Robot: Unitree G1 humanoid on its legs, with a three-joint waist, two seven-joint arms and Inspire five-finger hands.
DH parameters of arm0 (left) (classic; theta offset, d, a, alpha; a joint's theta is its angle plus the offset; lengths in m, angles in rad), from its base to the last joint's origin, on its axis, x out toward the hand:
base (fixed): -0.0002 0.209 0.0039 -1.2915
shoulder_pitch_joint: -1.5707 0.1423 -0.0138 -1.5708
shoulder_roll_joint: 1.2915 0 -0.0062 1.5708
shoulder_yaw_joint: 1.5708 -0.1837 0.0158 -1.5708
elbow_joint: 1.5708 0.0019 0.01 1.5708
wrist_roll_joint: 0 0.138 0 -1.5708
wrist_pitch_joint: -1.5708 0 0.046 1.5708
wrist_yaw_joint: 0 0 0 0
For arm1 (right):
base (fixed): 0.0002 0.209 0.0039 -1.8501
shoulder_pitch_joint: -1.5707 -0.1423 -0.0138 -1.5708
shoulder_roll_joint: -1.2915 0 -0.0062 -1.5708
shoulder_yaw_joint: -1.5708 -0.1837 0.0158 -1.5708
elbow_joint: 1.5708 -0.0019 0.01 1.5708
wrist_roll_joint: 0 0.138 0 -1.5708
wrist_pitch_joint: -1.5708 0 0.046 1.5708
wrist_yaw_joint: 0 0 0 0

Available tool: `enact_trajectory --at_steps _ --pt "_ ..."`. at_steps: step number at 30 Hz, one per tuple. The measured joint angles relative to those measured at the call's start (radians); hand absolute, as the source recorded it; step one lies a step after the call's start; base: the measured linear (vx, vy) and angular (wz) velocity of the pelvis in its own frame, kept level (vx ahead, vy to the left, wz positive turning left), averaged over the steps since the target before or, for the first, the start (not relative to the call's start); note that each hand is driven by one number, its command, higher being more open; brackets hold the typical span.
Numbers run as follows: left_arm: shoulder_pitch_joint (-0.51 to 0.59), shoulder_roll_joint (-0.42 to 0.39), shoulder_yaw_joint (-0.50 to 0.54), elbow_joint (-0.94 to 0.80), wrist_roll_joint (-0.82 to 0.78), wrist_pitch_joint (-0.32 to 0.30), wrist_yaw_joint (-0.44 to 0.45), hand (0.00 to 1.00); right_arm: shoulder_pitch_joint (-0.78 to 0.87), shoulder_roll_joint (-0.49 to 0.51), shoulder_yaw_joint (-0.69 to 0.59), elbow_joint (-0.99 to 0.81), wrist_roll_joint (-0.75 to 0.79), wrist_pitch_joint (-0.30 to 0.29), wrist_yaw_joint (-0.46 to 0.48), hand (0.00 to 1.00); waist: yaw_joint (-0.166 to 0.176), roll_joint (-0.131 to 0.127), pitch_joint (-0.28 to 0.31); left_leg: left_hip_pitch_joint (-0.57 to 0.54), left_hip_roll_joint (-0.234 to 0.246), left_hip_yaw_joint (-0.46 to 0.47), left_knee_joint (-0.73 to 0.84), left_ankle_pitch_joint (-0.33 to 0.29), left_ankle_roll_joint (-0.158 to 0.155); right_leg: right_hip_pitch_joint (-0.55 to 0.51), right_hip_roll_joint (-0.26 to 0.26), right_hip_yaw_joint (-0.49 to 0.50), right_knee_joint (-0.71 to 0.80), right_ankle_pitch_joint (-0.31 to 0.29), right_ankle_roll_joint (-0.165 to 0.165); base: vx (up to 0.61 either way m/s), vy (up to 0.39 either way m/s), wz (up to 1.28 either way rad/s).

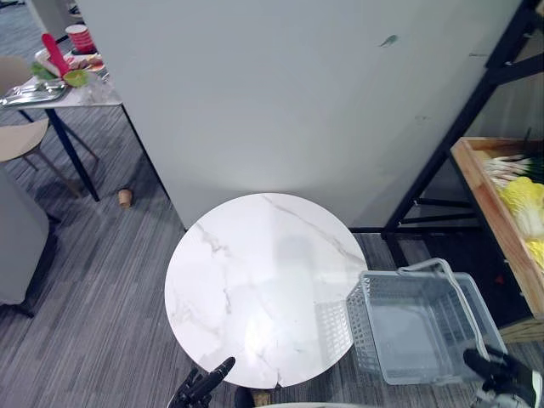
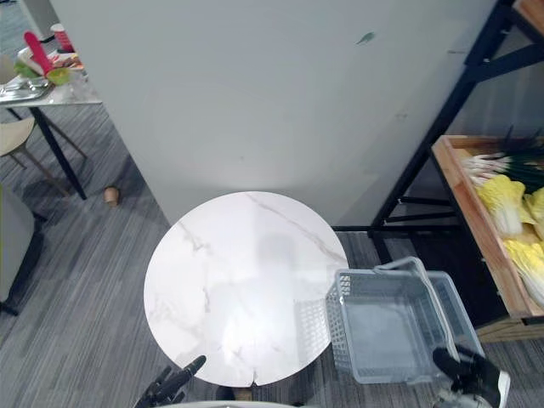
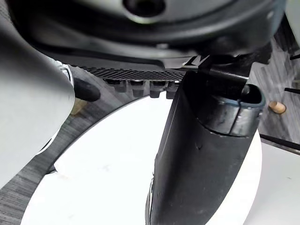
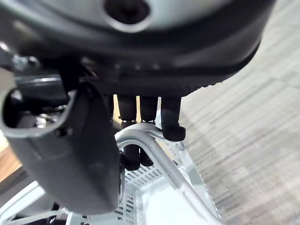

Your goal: Pick vegetable in the basket

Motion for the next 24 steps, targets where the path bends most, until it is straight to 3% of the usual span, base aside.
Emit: enact_trajectory --at_steps 5,12,16,24 --pt "0.000 -0.008 0.008 0.012 -0.019 -0.012 0.011 1.00 0.062 0.108 -0.030 -0.008 0.119 0.019 0.034 0.00 -0.001 0.002 -0.004 0.009 -0.002 0.036 0.000 -0.014 0.009 0.002 -0.011 0.004 -0.013 0.008 0.015 -0.01 0.025 -0.19" --pt "-0.004 -0.015 0.044 0.036 -0.046 -0.027 0.014 1.00 0.109 0.239 -0.028 -0.002 0.164 0.018 0.064 0.00 0.004 -0.012 -0.028 0.033 -0.031 0.055 0.000 -0.048 0.016 0.033 -0.046 0.002 -0.023 0.014 0.028 0.06 0.044 -0.06" --pt "-0.008 -0.004 0.044 0.045 -0.069 -0.048 0.025 1.00 0.117 0.261 -0.019 0.059 0.196 0.005 0.064 0.00 0.019 -0.037 -0.043 0.049 -0.036 0.056 0.000 -0.063 0.015 0.037 -0.051 -0.014 -0.011 0.016 0.031 0.06 0.025 -0.06" --pt "-0.020 -0.001 0.044 0.083 -0.077 -0.068 0.040 1.00 0.156 0.276 0.069 0.168 0.232 -0.004 0.040 0.00 0.022 -0.033 -0.050 0.068 -0.013 0.034 -0.001 -0.071 0.011 0.037 -0.028 -0.065 0.032 0.026 0.015 0.00 -0.008 0.03"
